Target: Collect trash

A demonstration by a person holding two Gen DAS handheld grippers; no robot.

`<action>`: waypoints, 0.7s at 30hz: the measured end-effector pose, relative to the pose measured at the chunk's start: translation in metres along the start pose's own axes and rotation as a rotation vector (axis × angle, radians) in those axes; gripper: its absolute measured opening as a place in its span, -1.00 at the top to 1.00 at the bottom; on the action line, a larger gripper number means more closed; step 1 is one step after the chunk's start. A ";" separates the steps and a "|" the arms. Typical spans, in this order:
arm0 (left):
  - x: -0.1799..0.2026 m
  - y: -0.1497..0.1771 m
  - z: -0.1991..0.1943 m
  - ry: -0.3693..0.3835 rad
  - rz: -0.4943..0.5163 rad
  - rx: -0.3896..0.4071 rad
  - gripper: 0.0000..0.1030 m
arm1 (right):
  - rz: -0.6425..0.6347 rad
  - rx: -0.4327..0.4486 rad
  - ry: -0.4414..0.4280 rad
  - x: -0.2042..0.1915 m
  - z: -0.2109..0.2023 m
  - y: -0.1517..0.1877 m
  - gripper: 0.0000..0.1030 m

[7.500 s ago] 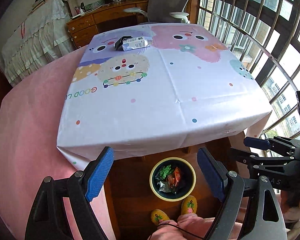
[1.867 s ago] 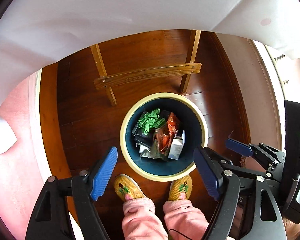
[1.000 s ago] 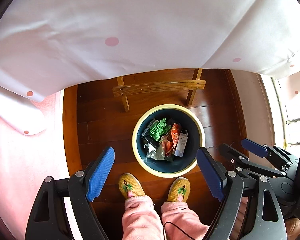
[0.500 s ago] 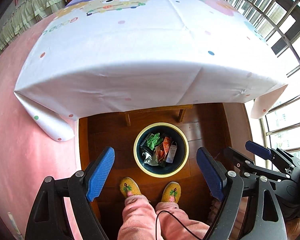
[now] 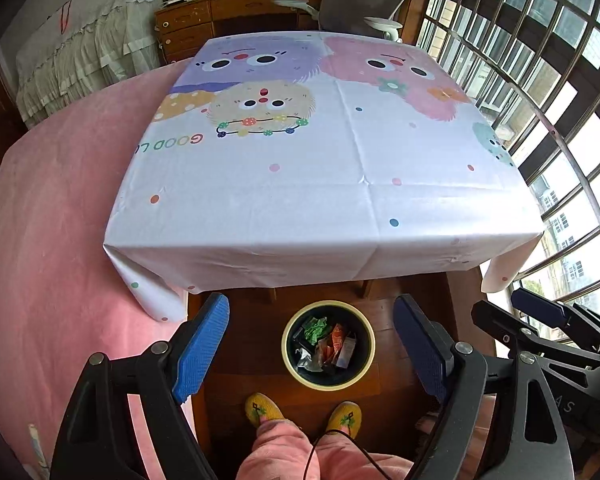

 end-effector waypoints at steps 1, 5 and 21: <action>0.002 -0.002 -0.005 -0.002 0.000 0.017 -0.66 | 0.001 0.006 0.005 -0.001 -0.007 -0.004 -0.09; 0.008 -0.008 -0.023 -0.009 0.002 0.066 -0.66 | 0.015 0.036 0.004 -0.002 -0.030 -0.015 -0.09; 0.013 -0.012 -0.058 -0.026 -0.013 0.131 -0.66 | -0.027 0.114 0.037 -0.011 -0.062 -0.031 -0.10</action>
Point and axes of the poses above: each gripper's, at about its wrist camera, not at the fingertips, and z roughly the way its jaws point, x to its right, y to its underside, the point moved 3 cm from there along z, roughly the way its jaws point, and after that the axes turned 15 degrees about -z, right-handed, at the moved point
